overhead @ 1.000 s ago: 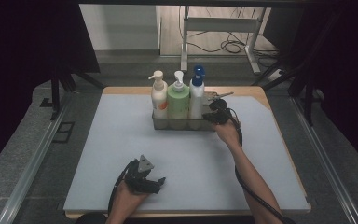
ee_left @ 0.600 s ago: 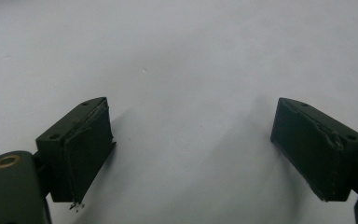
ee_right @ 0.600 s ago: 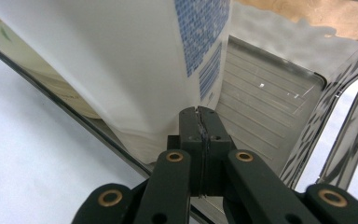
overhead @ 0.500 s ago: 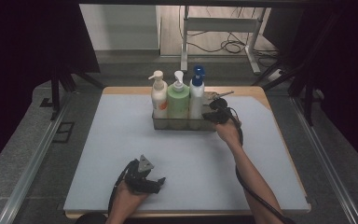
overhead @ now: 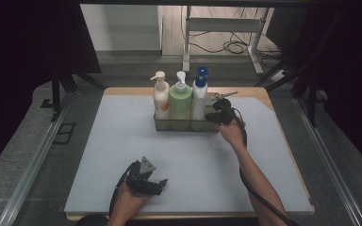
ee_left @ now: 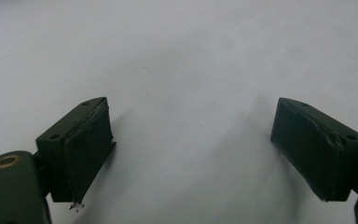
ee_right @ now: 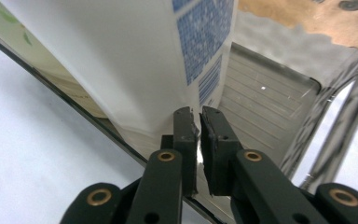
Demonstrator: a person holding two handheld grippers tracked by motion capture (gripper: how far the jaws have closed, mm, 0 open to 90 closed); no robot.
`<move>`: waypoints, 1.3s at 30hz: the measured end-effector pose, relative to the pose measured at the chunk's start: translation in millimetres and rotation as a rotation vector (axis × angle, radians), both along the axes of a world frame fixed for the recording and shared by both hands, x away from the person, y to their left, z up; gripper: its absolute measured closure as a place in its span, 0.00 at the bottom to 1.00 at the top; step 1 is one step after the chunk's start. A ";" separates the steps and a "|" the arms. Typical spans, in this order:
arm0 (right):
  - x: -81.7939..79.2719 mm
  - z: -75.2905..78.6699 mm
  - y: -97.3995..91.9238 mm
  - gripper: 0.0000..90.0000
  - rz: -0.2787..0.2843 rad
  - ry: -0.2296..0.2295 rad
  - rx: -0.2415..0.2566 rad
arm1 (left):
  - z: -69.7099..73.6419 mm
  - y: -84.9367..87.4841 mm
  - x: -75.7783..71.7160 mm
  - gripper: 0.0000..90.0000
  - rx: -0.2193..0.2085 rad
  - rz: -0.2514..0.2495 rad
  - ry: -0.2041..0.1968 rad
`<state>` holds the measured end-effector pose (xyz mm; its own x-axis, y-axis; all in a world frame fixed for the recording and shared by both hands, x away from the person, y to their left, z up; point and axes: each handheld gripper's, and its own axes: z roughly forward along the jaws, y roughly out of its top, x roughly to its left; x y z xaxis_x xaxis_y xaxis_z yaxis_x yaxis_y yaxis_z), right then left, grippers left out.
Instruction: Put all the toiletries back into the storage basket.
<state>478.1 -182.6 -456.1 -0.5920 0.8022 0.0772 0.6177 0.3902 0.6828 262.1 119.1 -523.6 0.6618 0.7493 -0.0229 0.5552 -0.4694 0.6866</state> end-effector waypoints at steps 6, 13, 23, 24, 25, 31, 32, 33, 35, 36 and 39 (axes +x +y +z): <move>-1.8 4.3 -7.6 0.88 -0.015 -0.012 -0.001 | -0.1 -0.1 -0.1 0.14 -0.002 0.001 0.002; -6.1 10.6 -17.2 0.76 -0.028 -0.036 0.017 | -0.1 -0.1 -0.1 0.14 -0.001 0.001 0.001; -16.1 23.7 -20.0 0.53 0.005 -0.067 0.019 | -0.1 -0.1 -0.1 0.14 -0.001 0.000 0.000; -17.3 24.6 -19.9 0.52 0.009 -0.071 0.018 | -0.1 -0.1 -0.1 0.14 -0.001 0.000 0.000; -19.3 26.0 -20.0 0.50 0.014 -0.078 0.016 | -0.2 -0.1 0.0 0.14 -0.003 0.001 -0.001; -30.4 32.3 -24.1 0.40 0.029 -0.090 0.014 | -0.2 -0.1 0.0 0.14 -0.003 0.001 -0.002; -31.9 33.1 -25.0 0.38 0.033 -0.094 0.013 | -0.2 -0.2 -0.1 0.14 -0.004 0.002 -0.001; -34.1 34.1 -25.8 0.37 0.038 -0.096 0.009 | -0.2 -0.2 -0.1 0.14 -0.004 0.002 0.000; -38.3 36.2 -27.7 0.35 0.048 -0.102 0.006 | -0.2 -0.2 -0.1 0.14 -0.004 0.002 -0.001; -40.9 37.5 -28.9 0.34 0.053 -0.107 0.007 | -0.2 -0.2 -0.1 0.14 -0.004 0.002 -0.001; -47.7 40.2 -31.4 0.32 0.063 -0.112 0.007 | -0.3 -0.2 -0.1 0.14 -0.005 0.002 -0.001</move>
